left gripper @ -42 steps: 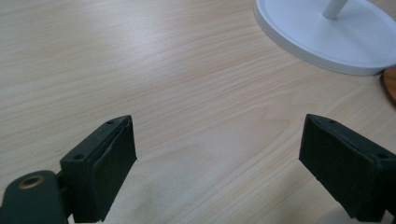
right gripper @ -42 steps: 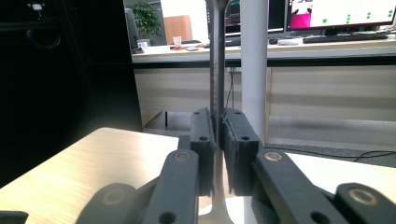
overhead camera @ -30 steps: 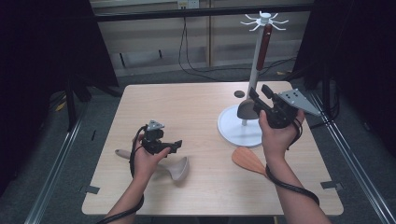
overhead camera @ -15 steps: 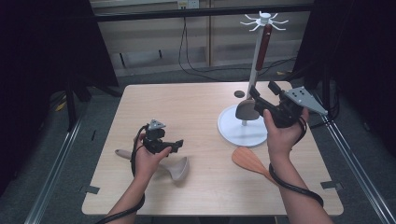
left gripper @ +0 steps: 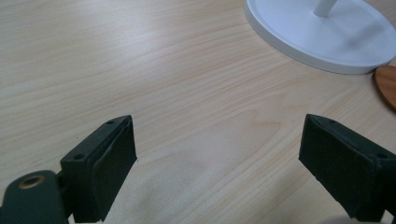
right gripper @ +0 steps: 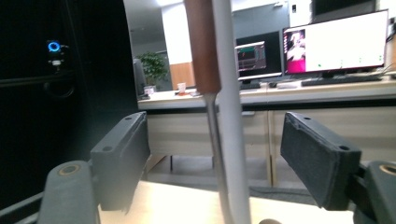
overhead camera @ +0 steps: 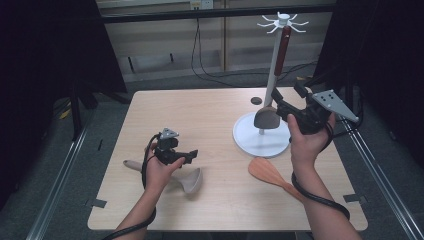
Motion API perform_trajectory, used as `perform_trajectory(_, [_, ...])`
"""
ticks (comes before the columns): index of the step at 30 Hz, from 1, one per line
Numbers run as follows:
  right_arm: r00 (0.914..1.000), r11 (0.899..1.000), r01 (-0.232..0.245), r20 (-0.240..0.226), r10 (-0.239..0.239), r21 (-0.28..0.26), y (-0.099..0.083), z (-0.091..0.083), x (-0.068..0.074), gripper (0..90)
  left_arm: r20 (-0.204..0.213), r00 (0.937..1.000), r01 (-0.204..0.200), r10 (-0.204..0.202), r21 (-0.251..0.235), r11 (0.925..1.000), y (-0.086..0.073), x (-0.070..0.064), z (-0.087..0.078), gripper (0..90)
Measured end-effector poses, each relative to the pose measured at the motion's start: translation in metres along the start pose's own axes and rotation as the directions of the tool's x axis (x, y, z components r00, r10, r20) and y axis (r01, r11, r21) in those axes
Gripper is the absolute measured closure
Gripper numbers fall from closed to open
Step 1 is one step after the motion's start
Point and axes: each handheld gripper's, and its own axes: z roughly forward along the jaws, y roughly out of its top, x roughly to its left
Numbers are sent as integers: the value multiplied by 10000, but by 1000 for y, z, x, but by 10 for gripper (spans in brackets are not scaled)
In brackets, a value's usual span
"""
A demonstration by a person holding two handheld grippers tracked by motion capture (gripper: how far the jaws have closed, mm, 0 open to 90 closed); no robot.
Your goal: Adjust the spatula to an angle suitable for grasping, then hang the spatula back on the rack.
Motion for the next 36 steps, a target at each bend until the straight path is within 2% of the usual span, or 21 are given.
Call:
perform_trajectory(7, [10000,9999,-7,73,8,-128,8,1,-5,215,70,10000,-37,37,27,10000,1,-1,1,109])
perform_trajectory(8, [9997,9999,54,227,-51,-136,9,1,-6,216,85,10000,-23,23,-8,10000,0,-1,0,109])
perform_trajectory(12, [9998,9995,85,189,-80,-318,13,3,-6,247,16,10000,14,-14,8,10000,0,-1,0,110])
perform_trajectory(15, [9996,9983,79,267,-63,-583,18,3,-5,329,58,10000,11,-11,2,10000,-1,1,-1,109])
perform_trajectory(18, [9991,9963,-279,298,304,-815,21,3,-4,425,-9,10000,79,-79,-61,10000,-1,2,-2,109])
perform_trajectory(19, [9991,9963,-279,298,304,-815,21,3,-4,425,-9,10000,79,-79,-61,10000,-1,2,-2,109])
perform_trajectory(20, [9989,9952,-282,358,317,-932,24,4,-3,507,-10,10000,34,-35,-65,10000,0,3,-3,109])
perform_trajectory(21, [9989,9946,-193,401,235,-1017,25,4,-3,544,-58,10000,21,-22,-89,10000,0,3,-3,109])
perform_trajectory(22, [9989,9946,-193,401,235,-1017,25,4,-3,544,-58,10000,21,-22,-89,10000,0,3,-3,109])
perform_trajectory(24, [9974,9923,-408,545,475,-1167,28,5,-4,641,-12,10000,32,-32,-102,9999,0,2,-2,108])
perform_trajectory(26, [9975,9915,-380,540,450,-1241,29,6,-5,671,7,10000,13,-13,-91,10000,0,2,-2,106])
perform_trajectory(27, [9975,9907,-221,635,308,-1345,32,7,-5,729,-29,10000,-94,94,-43,9999,1,2,-2,106])
perform_trajectory(29, [9975,9902,-190,652,282,-1383,32,7,-4,745,6,10000,-17,17,-113,9999,1,1,-2,105])
perform_trajectory(30, [9975,9886,-109,675,213,-1502,35,7,-3,797,57,10000,-46,46,-127,9999,2,0,-2,104])
perform_trajectory(35, [9976,9868,120,685,-9,-1615,39,9,-1,866,55,9999,-116,116,-109,9999,3,0,-3,104])
perform_trajectory(36, [9977,9841,190,668,-73,-1766,42,9,1,883,-17,10000,-1,1,-185,9998,3,-1,-4,104])
